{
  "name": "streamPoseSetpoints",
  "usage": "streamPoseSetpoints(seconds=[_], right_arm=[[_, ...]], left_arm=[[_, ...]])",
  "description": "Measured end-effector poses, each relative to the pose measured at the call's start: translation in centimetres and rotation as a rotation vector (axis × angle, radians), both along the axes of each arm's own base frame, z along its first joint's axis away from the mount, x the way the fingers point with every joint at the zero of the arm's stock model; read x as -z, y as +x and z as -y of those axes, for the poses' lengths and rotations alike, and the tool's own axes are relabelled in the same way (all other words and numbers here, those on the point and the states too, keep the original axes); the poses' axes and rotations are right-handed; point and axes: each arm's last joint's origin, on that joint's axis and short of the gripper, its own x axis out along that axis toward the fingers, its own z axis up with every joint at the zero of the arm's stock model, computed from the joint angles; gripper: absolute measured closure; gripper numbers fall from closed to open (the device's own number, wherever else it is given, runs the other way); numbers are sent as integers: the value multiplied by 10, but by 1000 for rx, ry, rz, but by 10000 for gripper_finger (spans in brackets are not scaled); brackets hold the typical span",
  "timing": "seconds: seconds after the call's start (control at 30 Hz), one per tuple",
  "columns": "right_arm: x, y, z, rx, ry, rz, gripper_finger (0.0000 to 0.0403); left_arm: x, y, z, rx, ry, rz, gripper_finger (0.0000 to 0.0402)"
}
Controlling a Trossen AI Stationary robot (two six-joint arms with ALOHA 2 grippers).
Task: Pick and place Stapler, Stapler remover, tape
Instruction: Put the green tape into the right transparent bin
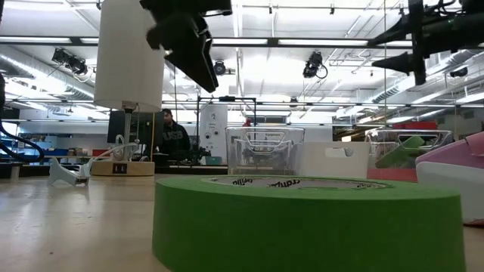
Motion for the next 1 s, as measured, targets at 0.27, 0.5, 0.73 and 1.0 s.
streamPoseSetpoints(seconds=[0.27,0.5,0.73,1.0], right_arm=[[1,8,-6,-151,-29,-32,161],[-1,15,-9,-210,-81,-43,161],[1,23,-9,-247,-108,-81,161],[1,28,-9,-264,-151,-95,161]], left_arm=[[24,3,20,121,-324,7,165],[46,2,45,89,-575,99,165],[58,11,77,-117,-752,156,165],[95,30,109,-301,-837,71,165]])
